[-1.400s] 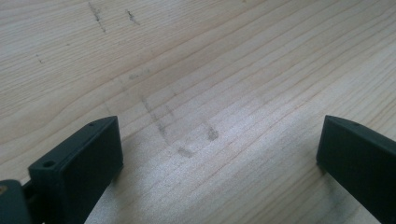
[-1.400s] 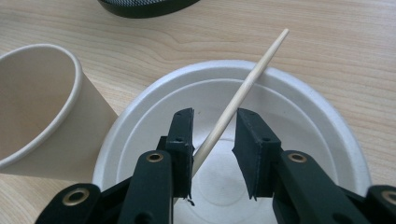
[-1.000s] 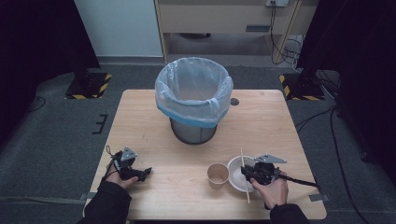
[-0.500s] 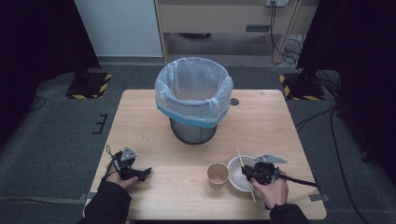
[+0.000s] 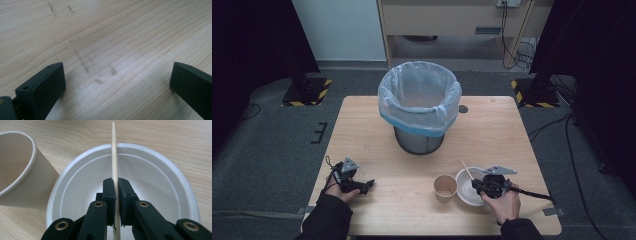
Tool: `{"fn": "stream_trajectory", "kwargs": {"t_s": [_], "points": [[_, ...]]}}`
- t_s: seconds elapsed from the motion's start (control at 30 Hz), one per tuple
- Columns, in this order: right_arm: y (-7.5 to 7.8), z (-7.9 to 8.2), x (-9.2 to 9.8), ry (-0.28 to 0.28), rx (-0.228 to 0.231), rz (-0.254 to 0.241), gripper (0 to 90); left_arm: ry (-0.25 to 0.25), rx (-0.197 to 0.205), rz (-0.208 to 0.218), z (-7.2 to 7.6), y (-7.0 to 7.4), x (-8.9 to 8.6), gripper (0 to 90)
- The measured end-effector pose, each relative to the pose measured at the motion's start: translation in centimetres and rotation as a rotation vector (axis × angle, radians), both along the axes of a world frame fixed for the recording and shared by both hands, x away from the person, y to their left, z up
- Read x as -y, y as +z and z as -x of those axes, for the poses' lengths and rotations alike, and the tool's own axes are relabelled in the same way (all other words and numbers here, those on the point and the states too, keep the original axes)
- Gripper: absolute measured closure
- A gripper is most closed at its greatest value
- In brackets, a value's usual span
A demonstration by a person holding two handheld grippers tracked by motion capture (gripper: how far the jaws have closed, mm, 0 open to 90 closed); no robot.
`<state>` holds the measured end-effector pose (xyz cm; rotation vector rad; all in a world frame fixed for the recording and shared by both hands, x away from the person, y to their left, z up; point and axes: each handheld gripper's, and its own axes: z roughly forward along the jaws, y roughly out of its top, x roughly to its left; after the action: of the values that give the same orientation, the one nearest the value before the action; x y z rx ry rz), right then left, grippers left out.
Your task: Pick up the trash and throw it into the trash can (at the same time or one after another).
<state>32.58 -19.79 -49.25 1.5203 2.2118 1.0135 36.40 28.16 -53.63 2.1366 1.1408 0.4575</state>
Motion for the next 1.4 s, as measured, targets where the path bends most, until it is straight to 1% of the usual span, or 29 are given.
{"fn": "stream_trajectory", "kwargs": {"t_s": [0.1,0.23,0.33,0.5,0.8,0.9,0.93,0.97,1.03,1.1,1.3,1.4], "points": [[0.1,0.0,0.1,0.000,0.005,0.001,85.4,0.000,0.000,0.000,0.0,0.0,0.0,0.0],[0.3,0.0,0.2,-0.005,0.012,-0.014,85.4,0.000,0.000,0.000,0.0,0.0,0.0,0.0],[0.7,-0.1,0.5,-0.014,0.033,-0.030,85.4,0.000,0.000,0.000,0.0,0.0,0.0,0.0],[1.3,-0.1,0.9,-0.028,0.061,-0.073,85.5,0.000,0.000,0.000,0.0,0.0,0.0,0.0],[2.9,0.0,1.7,-0.038,0.140,-0.159,85.5,0.000,0.000,0.000,0.0,0.0,0.0,0.0],[3.4,0.0,1.8,-0.035,0.168,-0.180,85.5,0.000,0.000,0.000,0.0,0.0,0.0,0.0],[3.4,0.0,1.8,-0.035,0.168,-0.180,85.5,0.000,0.000,0.000,0.0,0.0,0.0,0.0],[3.8,0.0,2.0,-0.038,0.183,-0.200,85.5,0.000,0.000,0.000,0.0,0.0,0.0,0.0],[4.1,0.0,2.0,-0.035,0.197,-0.214,85.5,0.000,0.000,0.000,0.0,0.0,0.0,0.0],[4.4,0.0,2.2,-0.036,0.211,-0.242,85.5,0.000,0.000,0.001,0.0,0.0,0.0,0.0],[5.8,-0.1,2.4,-0.026,0.279,-0.273,85.5,0.000,0.000,0.001,0.0,0.0,0.0,0.0],[6.4,-0.2,2.4,-0.026,0.303,-0.295,85.5,-0.001,0.000,0.001,0.0,0.0,0.0,0.0]]}}
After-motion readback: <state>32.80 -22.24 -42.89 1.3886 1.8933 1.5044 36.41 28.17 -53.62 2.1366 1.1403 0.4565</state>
